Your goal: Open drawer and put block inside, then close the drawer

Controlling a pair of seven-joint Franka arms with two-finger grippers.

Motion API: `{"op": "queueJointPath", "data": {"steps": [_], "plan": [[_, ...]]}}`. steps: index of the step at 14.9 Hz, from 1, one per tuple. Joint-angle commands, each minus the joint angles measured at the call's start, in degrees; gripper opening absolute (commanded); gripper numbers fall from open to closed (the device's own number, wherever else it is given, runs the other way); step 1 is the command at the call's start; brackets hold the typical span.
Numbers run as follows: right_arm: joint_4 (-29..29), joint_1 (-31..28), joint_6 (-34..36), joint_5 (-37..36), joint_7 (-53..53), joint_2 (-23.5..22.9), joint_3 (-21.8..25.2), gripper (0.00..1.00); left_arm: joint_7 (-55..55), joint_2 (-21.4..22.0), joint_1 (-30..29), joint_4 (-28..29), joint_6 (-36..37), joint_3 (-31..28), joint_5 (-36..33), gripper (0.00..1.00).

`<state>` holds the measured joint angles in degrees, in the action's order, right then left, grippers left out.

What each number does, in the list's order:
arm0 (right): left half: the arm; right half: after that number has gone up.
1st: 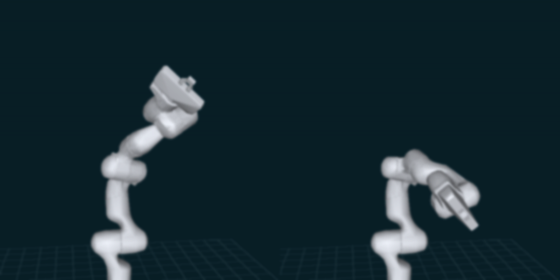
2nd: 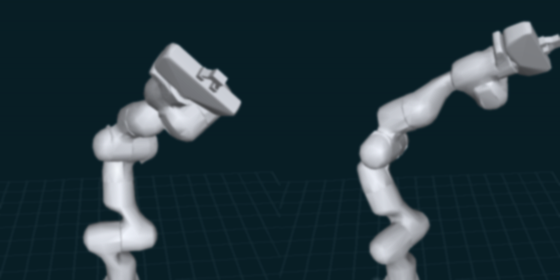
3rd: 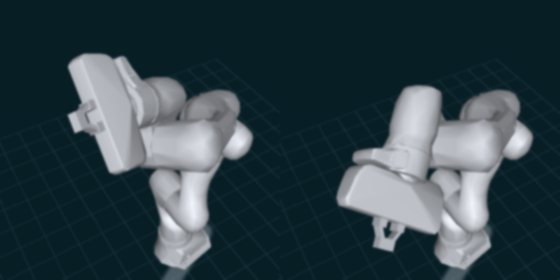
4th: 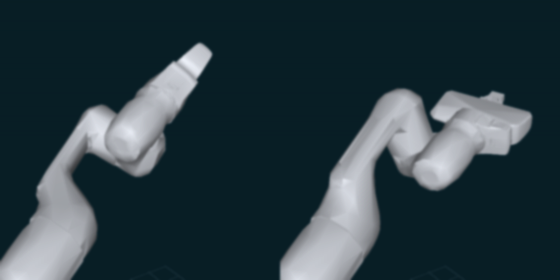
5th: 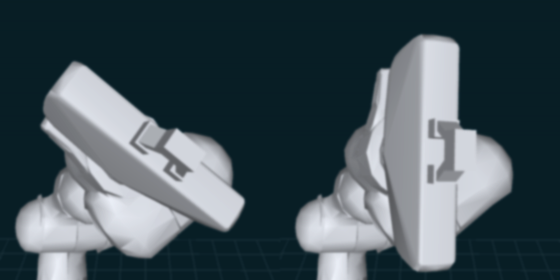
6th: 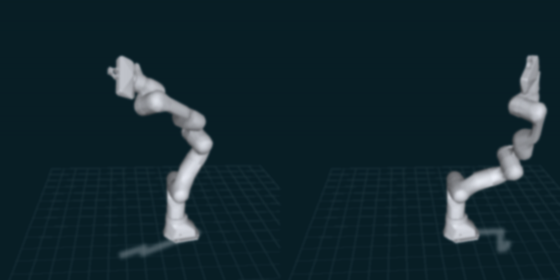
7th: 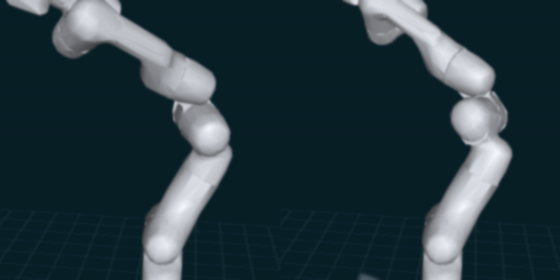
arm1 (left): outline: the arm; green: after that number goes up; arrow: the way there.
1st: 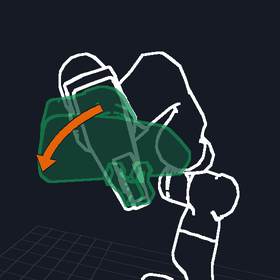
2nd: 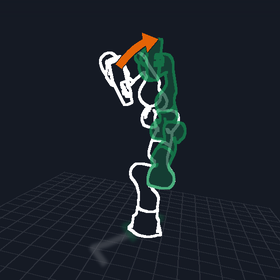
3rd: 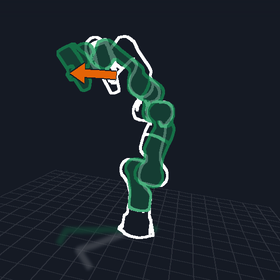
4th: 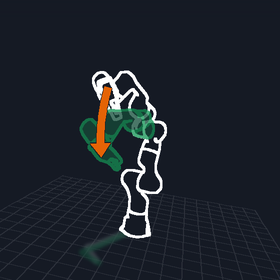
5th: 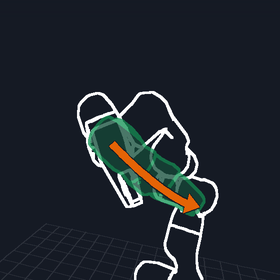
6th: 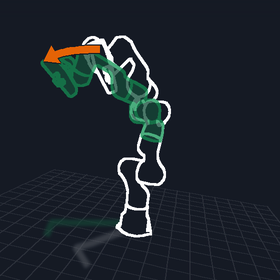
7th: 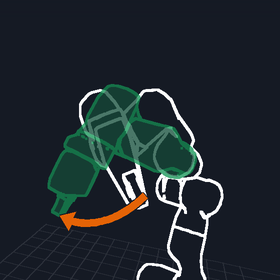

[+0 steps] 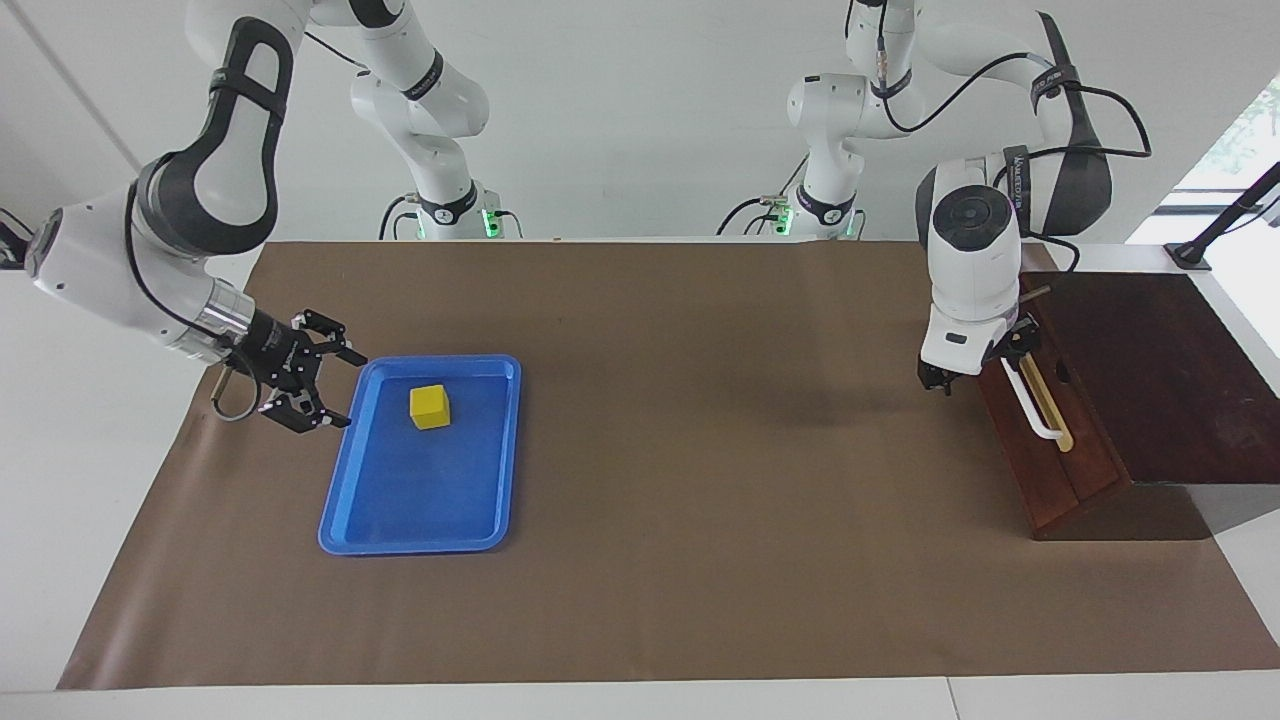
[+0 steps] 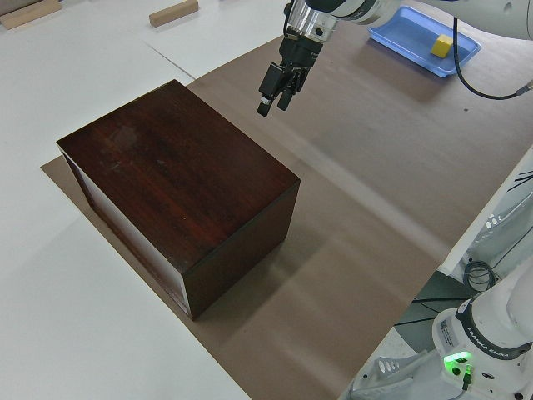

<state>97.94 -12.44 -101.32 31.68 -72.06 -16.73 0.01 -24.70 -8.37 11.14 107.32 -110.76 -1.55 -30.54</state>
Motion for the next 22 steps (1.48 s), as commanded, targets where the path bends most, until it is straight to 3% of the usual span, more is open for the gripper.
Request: {"op": "queueJointPath", "data": {"steps": [1,7,12,22], "plan": [[0.8,-1.8,0.3,2.3,5.6,-3.9,-0.6,0.99,-0.8,1.2,-1.6,3.9,-4.6,0.1,-4.4,1.0],[5.4,-2.1,-0.3,5.3,17.9,-4.9,-0.6,0.99,-0.8,-1.6,-3.7,5.0,-9.7,0.1,-4.8,1.0],[10.3,-2.0,-3.1,9.1,18.7,-4.4,-0.6,0.99,-1.0,-3.7,-4.5,5.7,-11.8,0.1,-5.0,1.0],[14.9,-1.2,-6.4,9.8,22.8,-4.0,-0.7,0.99,-3.0,-4.5,-2.3,5.2,-13.9,0.5,-4.8,1.0]]}}
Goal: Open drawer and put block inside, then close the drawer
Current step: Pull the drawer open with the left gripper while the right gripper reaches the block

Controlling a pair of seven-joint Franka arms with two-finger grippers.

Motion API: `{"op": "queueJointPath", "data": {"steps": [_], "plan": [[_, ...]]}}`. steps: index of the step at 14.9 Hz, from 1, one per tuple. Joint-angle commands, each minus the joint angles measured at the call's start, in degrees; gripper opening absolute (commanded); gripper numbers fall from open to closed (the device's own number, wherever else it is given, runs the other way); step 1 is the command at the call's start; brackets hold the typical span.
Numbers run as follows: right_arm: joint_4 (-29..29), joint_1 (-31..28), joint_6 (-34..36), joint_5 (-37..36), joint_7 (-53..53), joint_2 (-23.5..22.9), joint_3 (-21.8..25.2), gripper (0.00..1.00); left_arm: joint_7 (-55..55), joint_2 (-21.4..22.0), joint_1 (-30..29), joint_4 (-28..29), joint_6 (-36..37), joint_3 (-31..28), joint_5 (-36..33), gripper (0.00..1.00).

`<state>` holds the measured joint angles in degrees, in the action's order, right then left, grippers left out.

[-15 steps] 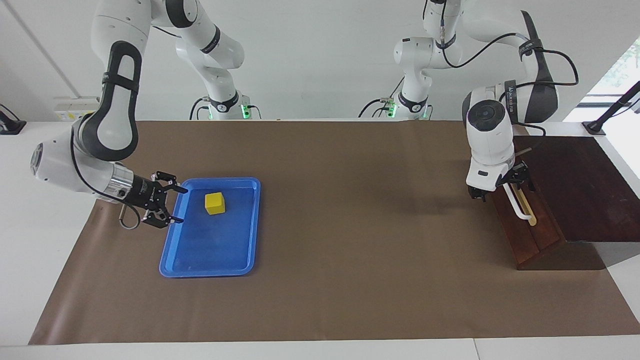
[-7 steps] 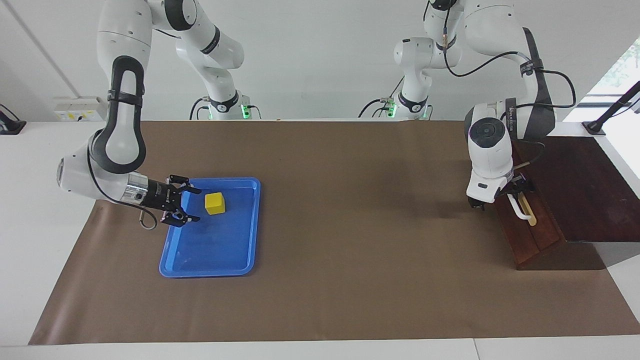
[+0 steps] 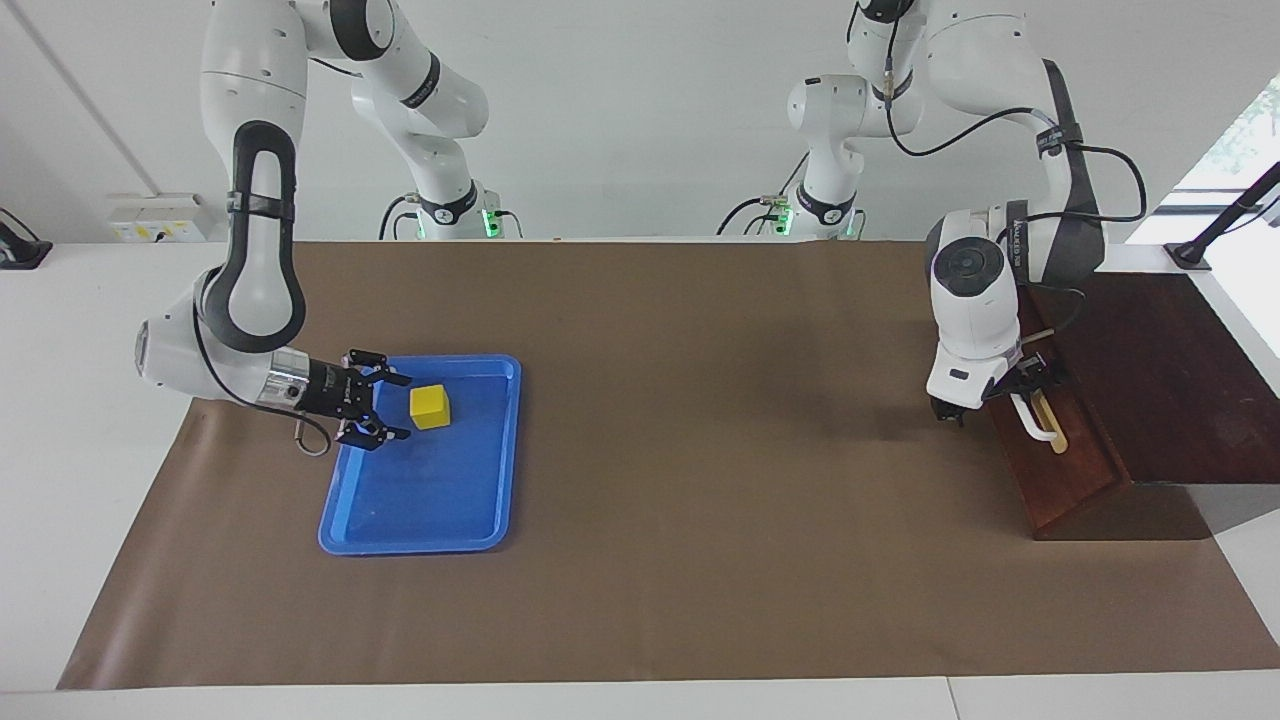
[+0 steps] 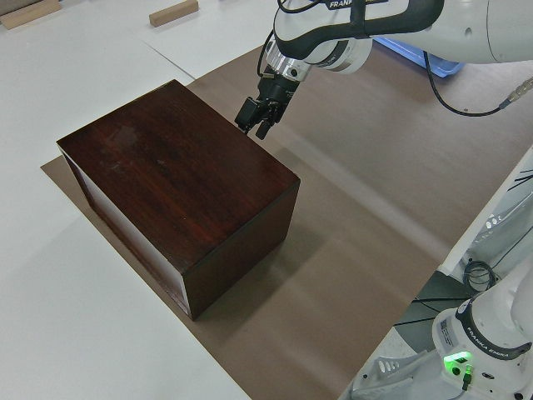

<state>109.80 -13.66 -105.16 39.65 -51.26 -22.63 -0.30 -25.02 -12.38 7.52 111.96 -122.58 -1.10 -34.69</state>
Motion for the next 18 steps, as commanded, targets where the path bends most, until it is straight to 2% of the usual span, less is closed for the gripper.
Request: {"op": "queueJointPath", "data": {"steps": [1,6,13,18], "plan": [[3.5,0.1,-3.0,2.8,2.0,1.9,-0.4,0.99,-3.5,-0.6,2.0,0.6,-2.1,0.0,-0.6,1.0],[4.9,0.2,-4.6,3.4,2.6,2.1,-0.4,0.99,-7.2,-0.6,6.0,0.7,-2.0,0.0,0.1,1.0],[6.7,1.1,-6.8,4.5,3.4,2.6,-0.6,0.99,-7.6,-0.6,10.8,0.3,-0.6,0.0,5.4,1.0],[7.5,1.2,-8.4,4.5,4.6,2.7,-0.6,0.98,-8.0,-0.6,12.2,0.0,-0.2,0.0,6.7,1.0]]}}
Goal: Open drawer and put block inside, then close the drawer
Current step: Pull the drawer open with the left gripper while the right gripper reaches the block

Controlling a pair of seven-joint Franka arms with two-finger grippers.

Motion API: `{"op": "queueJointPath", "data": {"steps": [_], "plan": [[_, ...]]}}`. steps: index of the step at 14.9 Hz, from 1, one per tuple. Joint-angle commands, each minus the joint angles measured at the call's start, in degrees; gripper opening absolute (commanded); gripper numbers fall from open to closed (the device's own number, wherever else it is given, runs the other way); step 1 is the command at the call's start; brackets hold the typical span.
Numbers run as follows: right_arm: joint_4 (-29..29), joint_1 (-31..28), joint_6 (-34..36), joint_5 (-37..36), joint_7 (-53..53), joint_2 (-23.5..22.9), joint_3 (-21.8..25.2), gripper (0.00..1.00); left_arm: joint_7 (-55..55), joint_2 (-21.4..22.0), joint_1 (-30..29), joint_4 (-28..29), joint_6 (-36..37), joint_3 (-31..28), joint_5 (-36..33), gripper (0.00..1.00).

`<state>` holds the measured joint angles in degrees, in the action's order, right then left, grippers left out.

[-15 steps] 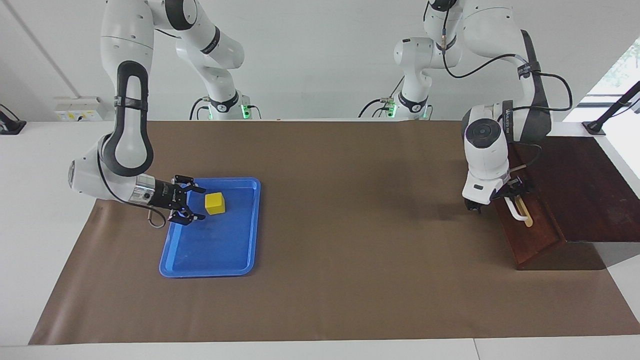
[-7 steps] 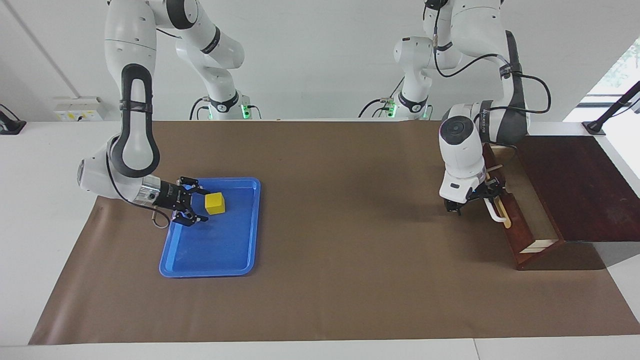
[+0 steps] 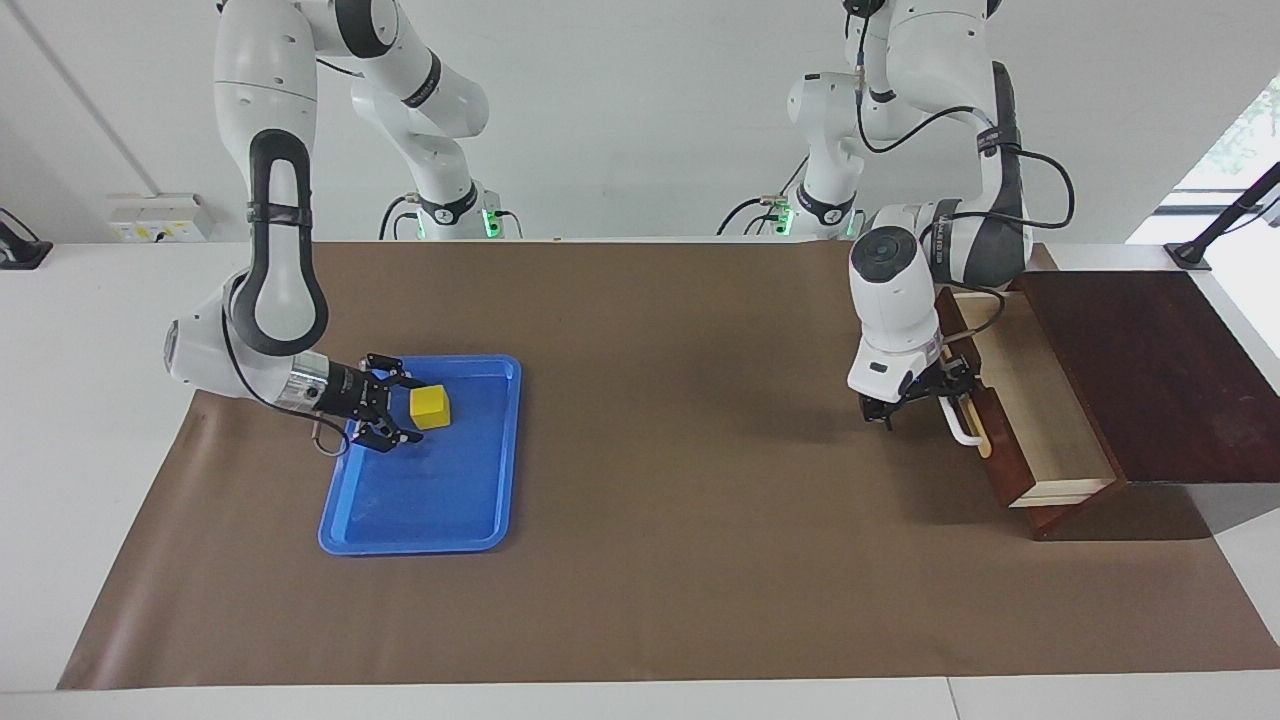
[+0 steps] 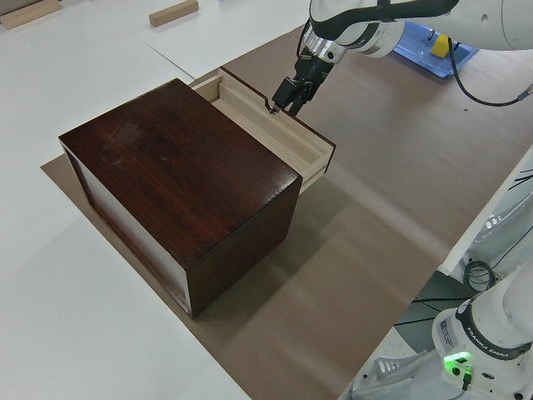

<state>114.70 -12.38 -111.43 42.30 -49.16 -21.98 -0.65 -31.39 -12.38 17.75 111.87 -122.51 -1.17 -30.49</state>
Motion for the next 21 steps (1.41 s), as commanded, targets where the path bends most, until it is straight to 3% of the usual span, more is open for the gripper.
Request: {"op": "queueJointPath", "data": {"steps": [1,9,13,18,21], "plan": [[3.0,-0.1,-2.6,1.8,2.6,2.0,-0.2,0.98,-1.7,-0.6,2.6,0.1,-0.3,0.1,2.5,1.0],[3.2,-0.3,-2.6,2.8,4.5,1.4,-0.2,0.98,-1.0,-0.5,1.9,-5.8,6.8,0.0,2.9,1.0],[3.3,-0.4,-2.6,2.8,4.7,1.4,-0.1,0.97,-1.1,-0.3,1.9,-9.3,10.6,0.0,6.8,1.0],[3.8,-1.0,-2.7,2.8,5.1,1.5,-0.1,0.96,-3.1,0.1,1.9,-16.3,16.6,-0.2,18.8,1.0],[3.9,-1.0,-2.7,2.8,5.5,1.5,-0.1,0.96,-10.4,2.1,1.2,-16.5,15.8,-0.6,26.9,1.0]]}}
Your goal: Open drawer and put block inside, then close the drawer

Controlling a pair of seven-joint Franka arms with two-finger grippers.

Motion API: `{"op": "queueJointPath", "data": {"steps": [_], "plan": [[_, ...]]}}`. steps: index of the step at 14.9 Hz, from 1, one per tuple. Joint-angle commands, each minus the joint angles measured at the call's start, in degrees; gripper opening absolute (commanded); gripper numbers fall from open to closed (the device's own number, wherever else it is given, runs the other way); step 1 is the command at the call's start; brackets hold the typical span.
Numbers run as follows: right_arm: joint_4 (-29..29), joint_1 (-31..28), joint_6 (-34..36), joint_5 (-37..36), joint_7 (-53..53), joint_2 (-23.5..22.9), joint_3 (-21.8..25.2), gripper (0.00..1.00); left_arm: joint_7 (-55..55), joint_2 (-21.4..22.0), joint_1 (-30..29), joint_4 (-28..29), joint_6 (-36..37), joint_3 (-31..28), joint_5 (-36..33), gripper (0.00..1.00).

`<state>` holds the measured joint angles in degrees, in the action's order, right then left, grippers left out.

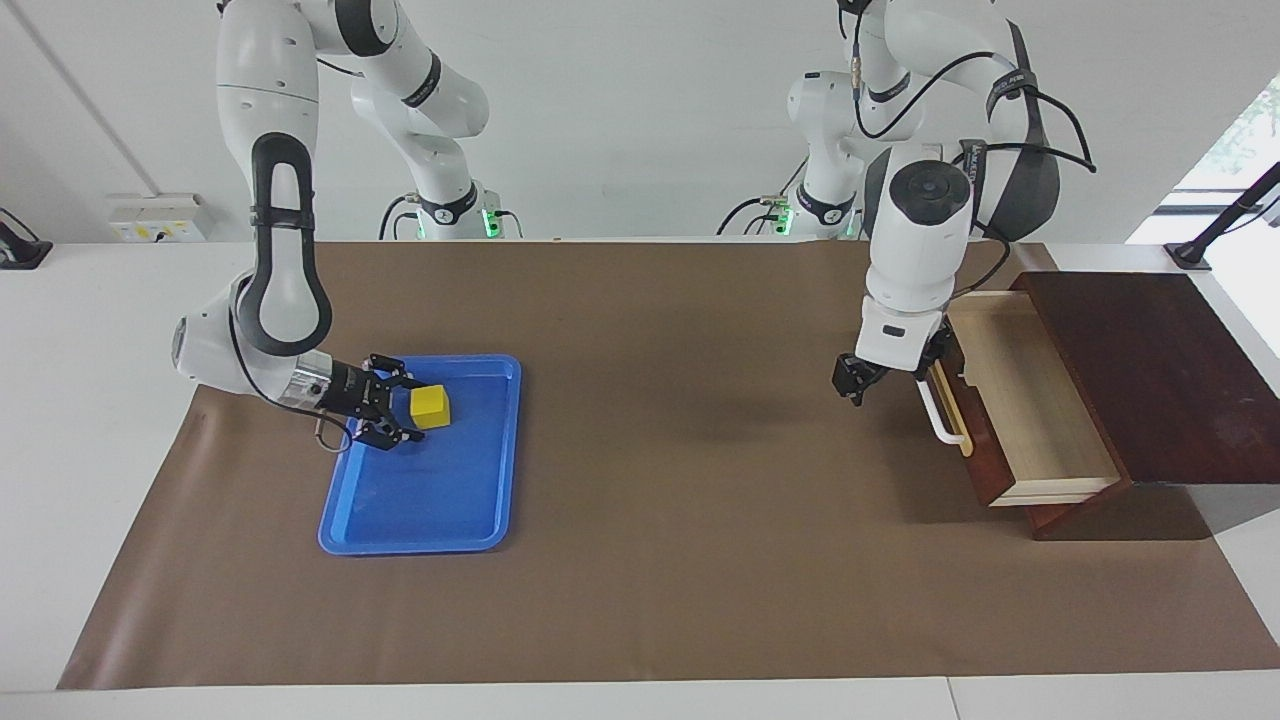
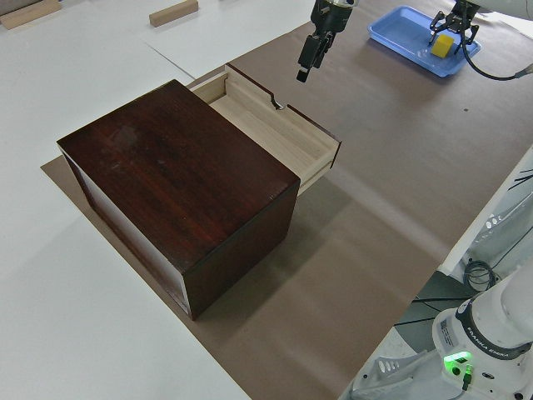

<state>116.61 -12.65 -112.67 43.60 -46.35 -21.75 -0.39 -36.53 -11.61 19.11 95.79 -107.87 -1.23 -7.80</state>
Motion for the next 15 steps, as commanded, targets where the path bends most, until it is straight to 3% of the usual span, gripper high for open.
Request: {"op": "queueJointPath", "data": {"steps": [1,5,10,12,13,15], "plan": [[2.0,-0.7,-1.5,1.5,2.7,1.3,-0.4,0.96,-9.7,1.8,-0.1,-0.4,1.1,-0.5,4.7,1.0],[2.3,-0.9,-1.5,1.5,2.9,1.4,-0.4,0.89,-20.9,3.3,-0.1,0.1,1.3,-0.5,7.8,1.0],[2.5,-1.9,-1.3,1.6,4.6,1.4,-0.4,0.68,-34.5,4.3,0.9,0.8,1.8,0.0,10.2,1.0],[2.7,-1.9,-1.4,2.1,4.8,1.5,-0.4,0.55,-40.3,4.4,3.0,0.8,2.0,0.1,10.4,1.0],[3.0,-1.9,-1.6,2.9,4.8,1.5,-0.4,0.44,-49.7,4.6,4.3,0.9,3.1,0.1,10.5,1.0],[3.0,-1.9,-1.7,2.9,4.8,1.5,-0.4,0.28,-53.2,4.7,5.3,0.9,3.7,0.2,11.5,1.0]]}}
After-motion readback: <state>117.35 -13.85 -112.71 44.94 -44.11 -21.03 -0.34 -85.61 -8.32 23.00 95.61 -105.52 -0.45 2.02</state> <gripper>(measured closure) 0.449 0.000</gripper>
